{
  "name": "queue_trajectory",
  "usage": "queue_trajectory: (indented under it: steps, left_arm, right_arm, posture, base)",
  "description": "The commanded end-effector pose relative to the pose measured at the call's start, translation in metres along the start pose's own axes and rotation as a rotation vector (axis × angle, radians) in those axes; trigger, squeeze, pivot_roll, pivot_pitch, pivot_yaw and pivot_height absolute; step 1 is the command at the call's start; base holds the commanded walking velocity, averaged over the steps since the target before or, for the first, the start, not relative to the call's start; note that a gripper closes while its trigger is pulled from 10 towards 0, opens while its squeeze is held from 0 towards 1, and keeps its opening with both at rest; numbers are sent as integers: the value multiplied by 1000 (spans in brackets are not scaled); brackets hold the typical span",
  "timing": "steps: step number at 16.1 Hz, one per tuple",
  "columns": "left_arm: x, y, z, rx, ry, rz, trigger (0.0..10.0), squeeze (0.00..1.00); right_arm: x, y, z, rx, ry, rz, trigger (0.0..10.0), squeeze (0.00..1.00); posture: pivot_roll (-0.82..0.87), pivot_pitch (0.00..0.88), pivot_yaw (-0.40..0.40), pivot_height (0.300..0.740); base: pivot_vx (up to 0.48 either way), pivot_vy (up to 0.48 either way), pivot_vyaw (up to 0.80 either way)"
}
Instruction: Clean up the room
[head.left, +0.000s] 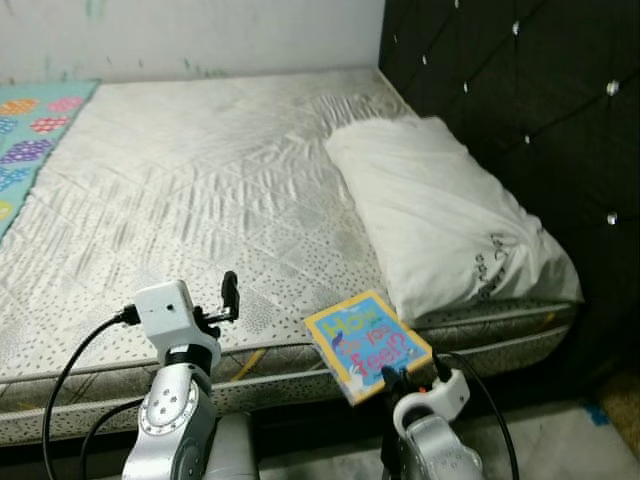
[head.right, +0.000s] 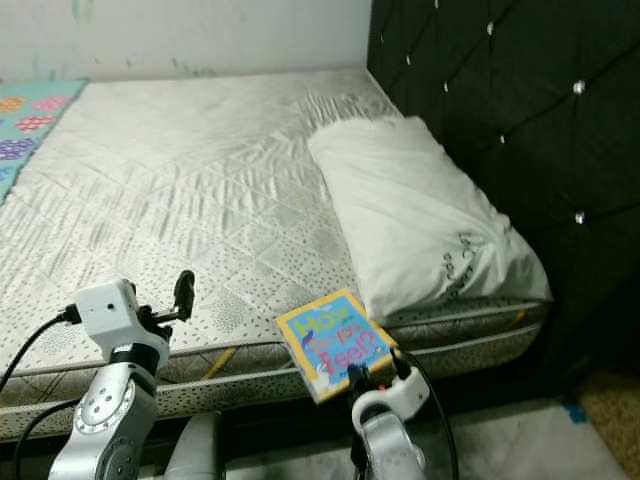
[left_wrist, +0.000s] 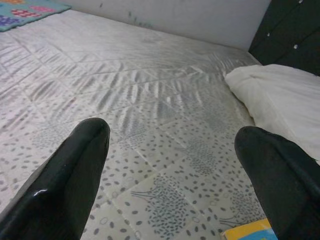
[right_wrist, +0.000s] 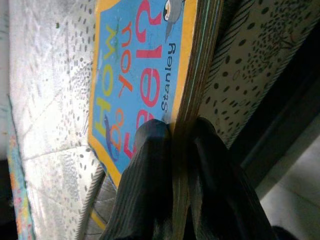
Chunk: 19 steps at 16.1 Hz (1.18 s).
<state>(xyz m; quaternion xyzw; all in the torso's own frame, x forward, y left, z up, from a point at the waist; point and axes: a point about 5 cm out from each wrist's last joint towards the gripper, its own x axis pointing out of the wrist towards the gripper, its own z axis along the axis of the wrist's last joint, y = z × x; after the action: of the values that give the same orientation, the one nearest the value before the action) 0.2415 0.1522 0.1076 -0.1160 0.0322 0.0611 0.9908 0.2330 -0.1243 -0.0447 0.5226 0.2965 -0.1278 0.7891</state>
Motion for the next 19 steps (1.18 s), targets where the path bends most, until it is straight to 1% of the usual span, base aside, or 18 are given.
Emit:
queue_trajectory:
  steps: [1, 16, 17, 18, 19]
  left_arm:
    - [-12, -4, 1, -29, 13, -6, 10000, 0]
    - [-12, -4, 1, -29, 13, -6, 10000, 0]
    - [0, 0, 0, -9, 0, -1, 10000, 0]
    - [23, 10, 8, 65, -76, 5, 10000, 0]
    - [27, 12, 11, 86, -96, 7, 10000, 0]
  right_arm:
    - [-2, 226, -44, -446, -42, 683, 10000, 0]
    - [-2, 226, -44, -446, -42, 683, 10000, 0]
    - [-5, 228, -10, -755, -250, 712, 10000, 0]
    - [-38, 242, 57, -1268, -803, 712, 10000, 0]
    - [-46, 244, 68, -1319, -909, 708, 10000, 0]
  posture:
    - [147, 0, -25, 587]
    - [147, 0, -25, 587]
    - [138, 0, 0, 587]
    - [99, 0, 0, 587]
    - [97, 0, 0, 587]
  base:
    - [0, 0, 0]
    - [0, 0, 0]
    - [0, 0, 0]
    - [0, 0, 0]
    - [0, 0, 0]
